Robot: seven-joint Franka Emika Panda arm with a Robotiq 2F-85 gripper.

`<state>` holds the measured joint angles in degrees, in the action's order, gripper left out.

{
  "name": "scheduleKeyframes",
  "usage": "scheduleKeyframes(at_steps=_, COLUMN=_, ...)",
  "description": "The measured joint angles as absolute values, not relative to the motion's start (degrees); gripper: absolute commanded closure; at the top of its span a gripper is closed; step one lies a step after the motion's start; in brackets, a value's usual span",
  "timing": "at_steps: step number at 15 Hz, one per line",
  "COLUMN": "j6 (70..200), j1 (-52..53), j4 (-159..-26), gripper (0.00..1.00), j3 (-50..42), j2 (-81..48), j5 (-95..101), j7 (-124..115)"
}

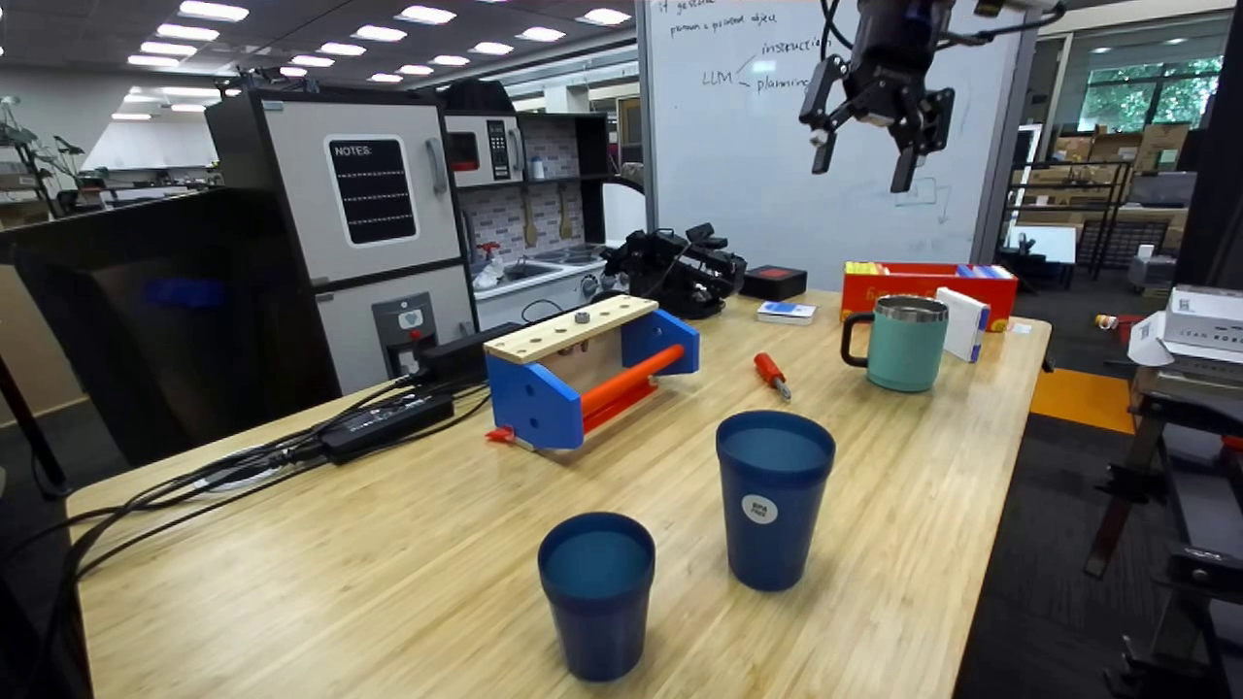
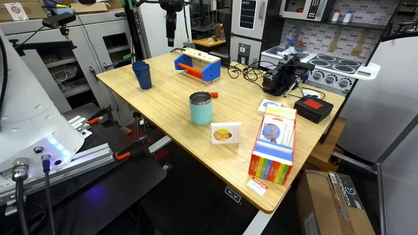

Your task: Put the screwdriver in the right most hole

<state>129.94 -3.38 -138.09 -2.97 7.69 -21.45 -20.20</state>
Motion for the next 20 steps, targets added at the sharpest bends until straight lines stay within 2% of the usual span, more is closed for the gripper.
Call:
scheduleKeyframes(at_steps=3, j6=141.36, j1=-3.21, j4=-137.92, gripper=0.00, j3=-3.11, j2=1.50, j5=-23.34, j7=-24.83)
scheduleKeyframes(at_steps=5, j6=143.38, j1=-3.01, j4=-137.55, gripper=0.00, j3=-2.93, j2=-0.12, j5=-23.44, j7=-26.91)
scheduleKeyframes(at_steps=10, j6=143.08, j1=-3.12, j4=-136.67, gripper=0.00, j3=-3.33, j2=-0.85, j5=-22.32, j7=-29.59)
scheduleKeyframes(at_steps=20, j6=138.72, j1=-3.43, j4=-119.74, gripper=0.00, j3=-6.86, j2=-18.62, j5=-14.33, j7=-39.44)
